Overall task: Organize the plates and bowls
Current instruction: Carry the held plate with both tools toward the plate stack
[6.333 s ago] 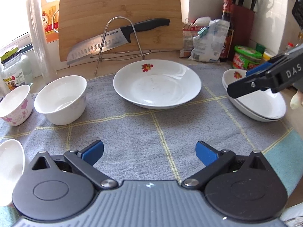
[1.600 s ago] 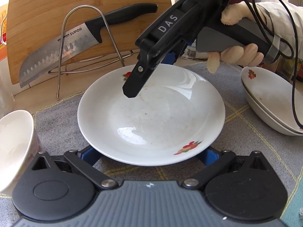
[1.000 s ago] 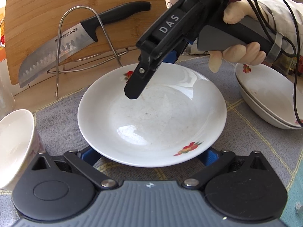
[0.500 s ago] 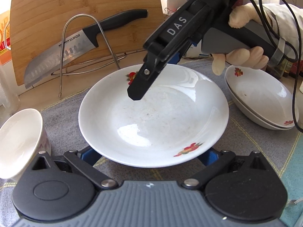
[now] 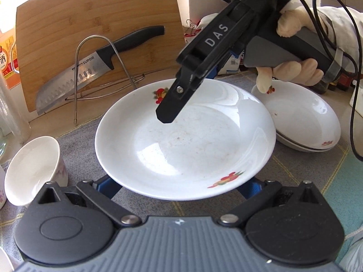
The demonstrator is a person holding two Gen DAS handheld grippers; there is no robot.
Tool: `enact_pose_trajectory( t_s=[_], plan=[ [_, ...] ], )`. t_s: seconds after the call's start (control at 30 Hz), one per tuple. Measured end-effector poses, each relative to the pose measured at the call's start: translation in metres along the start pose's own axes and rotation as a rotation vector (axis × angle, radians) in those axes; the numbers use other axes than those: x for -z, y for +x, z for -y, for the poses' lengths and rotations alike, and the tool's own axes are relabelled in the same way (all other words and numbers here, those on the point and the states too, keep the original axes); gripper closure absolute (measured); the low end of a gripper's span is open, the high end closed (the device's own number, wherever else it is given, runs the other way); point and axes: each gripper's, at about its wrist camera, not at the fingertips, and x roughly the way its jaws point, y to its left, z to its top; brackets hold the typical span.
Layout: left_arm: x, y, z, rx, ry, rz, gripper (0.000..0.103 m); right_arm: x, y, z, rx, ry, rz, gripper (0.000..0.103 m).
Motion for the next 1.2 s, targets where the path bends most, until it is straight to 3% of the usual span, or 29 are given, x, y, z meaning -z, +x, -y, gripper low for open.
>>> enact_pose_trajectory(
  t_s=[0.5,1.2],
  plan=[
    [-0.008,-0.005,0.011,0.008,0.059,0.006,0.001,0.024,-0.025,-0.013,0.016,0.006,0.042,0.0],
    [-0.032,0.008,0.057,0.091,0.185,0.028,0.001,0.076,-0.074,0.014,0.093,0.11,0.122,0.0]
  ],
)
